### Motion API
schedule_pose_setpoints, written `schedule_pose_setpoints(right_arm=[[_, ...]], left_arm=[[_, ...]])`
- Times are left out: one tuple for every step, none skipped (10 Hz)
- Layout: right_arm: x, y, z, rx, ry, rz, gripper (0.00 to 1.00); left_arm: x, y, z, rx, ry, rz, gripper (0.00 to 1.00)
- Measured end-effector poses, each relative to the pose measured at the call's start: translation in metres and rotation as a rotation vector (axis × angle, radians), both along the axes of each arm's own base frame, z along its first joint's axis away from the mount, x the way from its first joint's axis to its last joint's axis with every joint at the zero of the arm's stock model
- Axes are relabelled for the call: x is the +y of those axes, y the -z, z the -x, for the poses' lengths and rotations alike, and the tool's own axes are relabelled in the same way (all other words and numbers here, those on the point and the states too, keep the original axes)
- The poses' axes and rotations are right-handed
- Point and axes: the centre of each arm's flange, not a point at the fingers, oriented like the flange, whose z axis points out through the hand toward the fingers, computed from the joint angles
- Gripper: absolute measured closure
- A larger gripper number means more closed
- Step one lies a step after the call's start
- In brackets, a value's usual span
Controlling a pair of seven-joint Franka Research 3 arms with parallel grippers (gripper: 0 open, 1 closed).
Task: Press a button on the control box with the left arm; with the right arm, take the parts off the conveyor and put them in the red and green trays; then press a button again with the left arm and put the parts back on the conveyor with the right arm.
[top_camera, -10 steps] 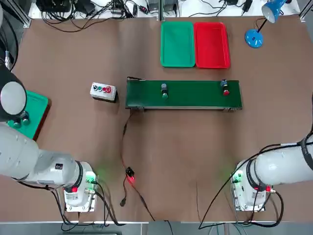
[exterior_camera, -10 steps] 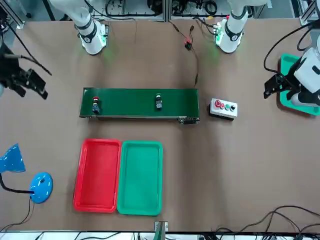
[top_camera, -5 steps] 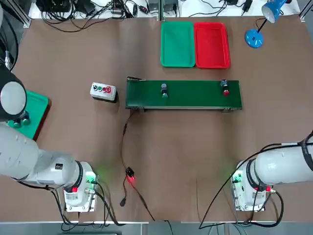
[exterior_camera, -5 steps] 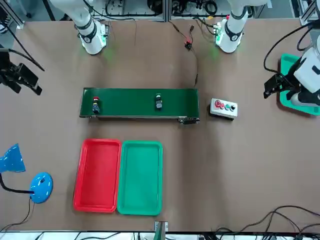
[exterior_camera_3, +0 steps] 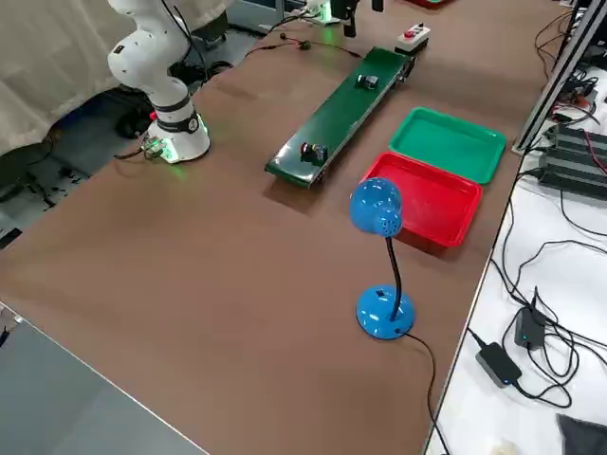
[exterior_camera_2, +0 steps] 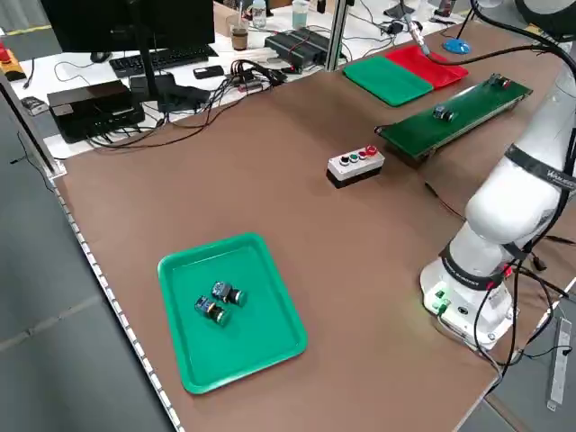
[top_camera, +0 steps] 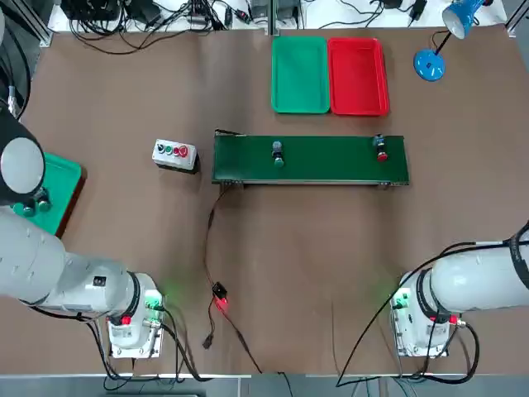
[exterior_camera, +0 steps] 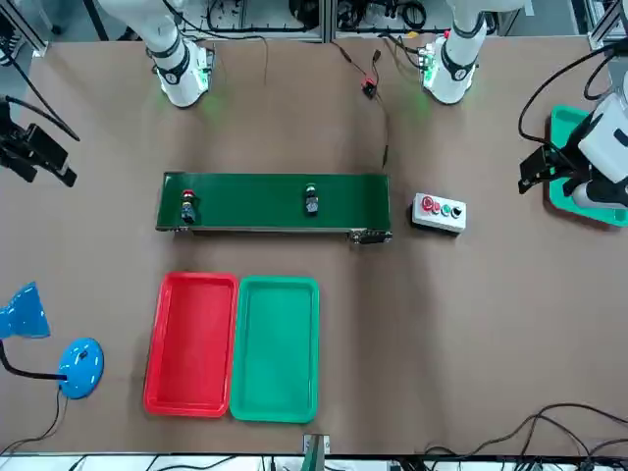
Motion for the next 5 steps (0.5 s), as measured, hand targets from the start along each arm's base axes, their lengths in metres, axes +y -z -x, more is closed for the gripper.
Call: schedule_pose_setpoints(right_arm=[[0.0003,0.0014,0.0004,0.006,-0.01,0.011,0.0],[0.0002,0.0035,0.001,0.014,-0.021,0.025,0.0],[-0.0001,0.0052,0.0013,0.021,-0.025,0.032,0.0],[-0.0002,0.0057,0.0014,0.022,-0.026,0.034,0.0],[-0.0003,0.0058,0.0015,0.023,-0.027,0.034,0.0]], left_arm=[[0.0,0.0001,0.0001,0.001,0.0,0.0,0.0],[0.0,0.0002,0.0002,0.002,0.0,0.0,0.0],[0.0,0.0002,0.0003,0.003,0.0,0.0,0.0],[0.0,0.0002,0.0003,0.003,0.0,0.0,0.0],[0.0,0.0002,0.0003,0.003,0.0,0.0,0.0]])
